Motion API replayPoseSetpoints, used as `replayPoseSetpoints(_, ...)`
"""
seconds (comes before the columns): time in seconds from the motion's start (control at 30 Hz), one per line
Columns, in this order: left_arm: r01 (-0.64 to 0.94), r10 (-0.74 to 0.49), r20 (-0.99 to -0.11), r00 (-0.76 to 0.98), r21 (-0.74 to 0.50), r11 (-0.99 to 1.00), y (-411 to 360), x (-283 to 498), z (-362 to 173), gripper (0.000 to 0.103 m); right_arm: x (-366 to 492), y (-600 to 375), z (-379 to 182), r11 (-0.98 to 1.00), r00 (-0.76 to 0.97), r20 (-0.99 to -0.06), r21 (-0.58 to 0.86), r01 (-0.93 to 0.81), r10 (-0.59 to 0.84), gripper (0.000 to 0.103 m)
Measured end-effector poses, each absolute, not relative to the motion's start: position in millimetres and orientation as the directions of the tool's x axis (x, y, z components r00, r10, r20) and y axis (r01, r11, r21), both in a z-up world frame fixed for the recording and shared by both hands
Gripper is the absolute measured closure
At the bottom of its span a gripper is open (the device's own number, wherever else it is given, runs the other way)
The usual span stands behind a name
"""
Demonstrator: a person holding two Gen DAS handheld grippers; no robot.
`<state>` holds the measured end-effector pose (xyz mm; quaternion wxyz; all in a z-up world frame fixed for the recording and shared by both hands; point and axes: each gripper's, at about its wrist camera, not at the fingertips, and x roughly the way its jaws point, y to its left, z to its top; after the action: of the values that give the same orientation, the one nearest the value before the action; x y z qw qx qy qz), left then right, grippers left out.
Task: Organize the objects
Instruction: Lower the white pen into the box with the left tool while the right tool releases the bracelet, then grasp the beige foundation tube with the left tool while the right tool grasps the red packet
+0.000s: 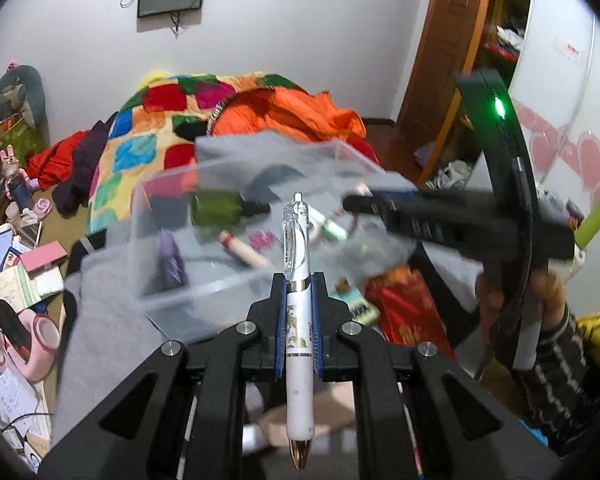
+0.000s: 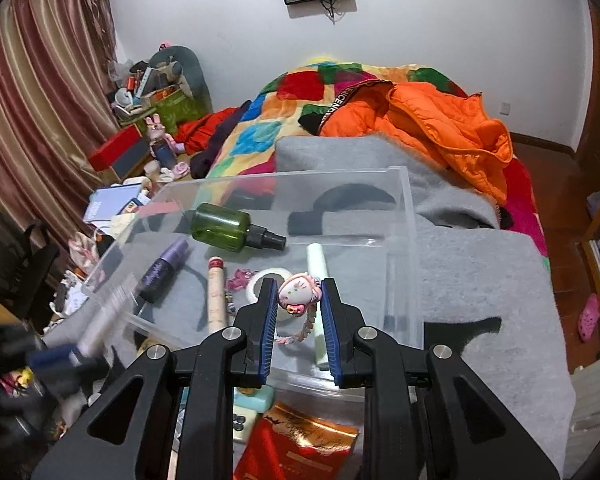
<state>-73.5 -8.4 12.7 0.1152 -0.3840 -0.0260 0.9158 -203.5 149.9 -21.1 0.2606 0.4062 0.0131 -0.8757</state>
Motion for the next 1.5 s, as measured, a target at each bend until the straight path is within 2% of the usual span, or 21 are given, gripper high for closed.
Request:
replayPoseSetpoints(0.2, -0.175, 0.247, -0.702, -0.668, -0.174, -0.969, -25.4, -101.1, 19.2, 0.093, -203.5, 151.3, -21.4, -0.872, -0.538, -0.725, 0.181, 0.454, -0.431, 0.082)
replayPoseSetpoints(0.37, -0.189, 0.285, -0.734, -0.617, -0.213, -0.959, -28.3, -125.5, 7.8, 0.093, -201.0, 152.8, -18.1, -0.875, -0.550, -0.719, 0.171, 0.453, -0.425, 0.076)
replayPoseSetpoints(0.77, -0.195, 0.327, -0.801, -0.502, -0.264, -0.945, -31.1, -164.9, -18.9, 0.093, -187.0, 157.5, -7.1, -0.865, -0.560, -0.696, 0.182, 0.468, -0.449, 0.073)
replayPoseSetpoints(0.97, -0.197, 0.322, -0.798, -0.509, -0.257, -0.946, -32.6, -165.0, -16.1, 0.093, -170.1, 164.2, 4.2, -0.865, -0.589, -0.669, 0.171, 0.472, -0.453, 0.063)
replayPoseSetpoints(1.27, -0.197, 0.261, -0.778, -0.572, -0.178, -0.964, -26.6, -143.0, 2.4, 0.092, -142.7, 172.3, 4.6, -0.873, -0.602, -0.677, 0.128, 0.470, -0.423, 0.061)
replayPoseSetpoints(1.37, -0.185, 0.211, -0.756, -0.619, -0.121, -0.975, -21.4, -124.4, 11.7, 0.086, -132.4, 175.3, 4.3, -0.873, -0.605, -0.678, 0.116, 0.473, -0.417, 0.057)
replayPoseSetpoints(1.43, -0.183, 0.192, -0.742, -0.642, -0.095, -0.978, -18.2, -113.6, 15.2, 0.075, -126.9, 177.0, 3.4, -0.876, -0.607, -0.679, 0.114, 0.468, -0.413, 0.052)
replayPoseSetpoints(1.5, -0.174, 0.164, -0.727, -0.667, -0.062, -0.983, -15.0, -100.3, 18.3, 0.070, -121.8, 178.2, 0.9, -0.880, -0.607, -0.684, 0.110, 0.463, -0.405, 0.049)
